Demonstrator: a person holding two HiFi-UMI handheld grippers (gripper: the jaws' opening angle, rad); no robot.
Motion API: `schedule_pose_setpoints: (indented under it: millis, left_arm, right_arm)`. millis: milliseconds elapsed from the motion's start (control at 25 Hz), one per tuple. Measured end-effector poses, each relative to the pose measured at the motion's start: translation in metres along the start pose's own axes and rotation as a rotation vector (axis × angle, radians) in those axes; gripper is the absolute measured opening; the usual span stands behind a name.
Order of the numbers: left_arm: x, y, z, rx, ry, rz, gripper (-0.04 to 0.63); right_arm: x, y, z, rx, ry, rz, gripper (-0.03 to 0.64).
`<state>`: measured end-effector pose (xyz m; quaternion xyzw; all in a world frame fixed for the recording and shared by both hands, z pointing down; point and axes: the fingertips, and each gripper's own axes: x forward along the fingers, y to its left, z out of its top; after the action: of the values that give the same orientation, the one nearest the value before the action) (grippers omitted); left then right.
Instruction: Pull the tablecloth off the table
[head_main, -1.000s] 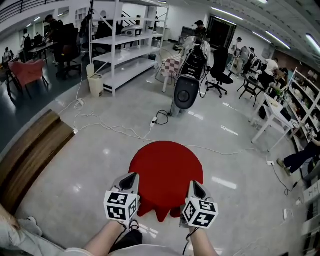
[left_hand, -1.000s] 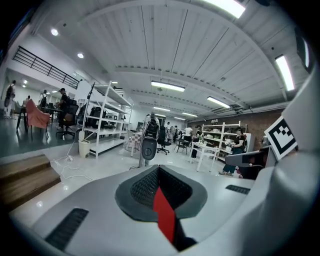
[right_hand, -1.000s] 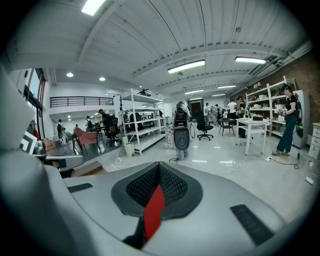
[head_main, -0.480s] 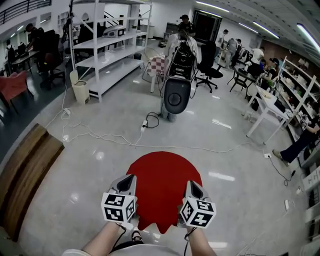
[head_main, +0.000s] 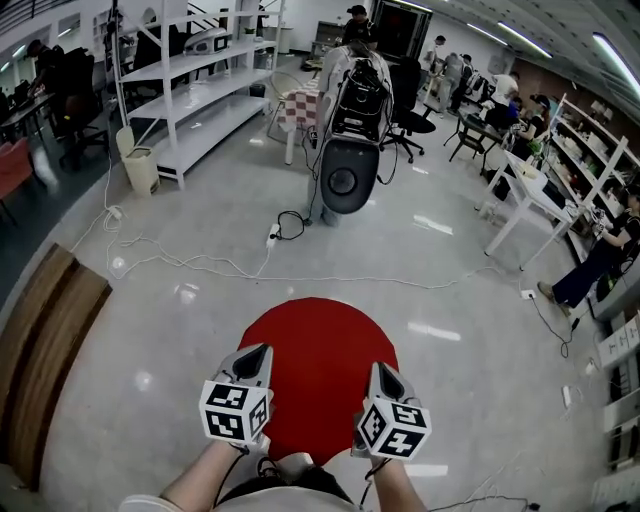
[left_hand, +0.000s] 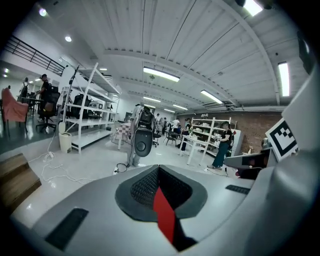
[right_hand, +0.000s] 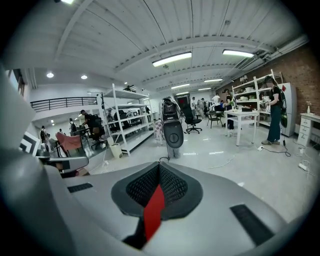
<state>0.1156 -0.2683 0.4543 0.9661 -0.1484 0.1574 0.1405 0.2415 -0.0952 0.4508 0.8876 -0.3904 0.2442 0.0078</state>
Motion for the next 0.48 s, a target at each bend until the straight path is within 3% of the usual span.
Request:
schedule_pose_setpoints:
  millis: [160,480]
  left_arm:
    - [0.011,-0.014,-0.014,-0.019,0.039,-0.009,0.018]
    - [0.019,-0.024,-0.037,-0.038,0.114,0.061,0.018]
  right_arm:
    - [0.009,-0.014,-0.009,0.016,0.042,0.018,0.025]
    - [0.025,-0.026,-0.022,-0.009,0.125,0.071,0.025]
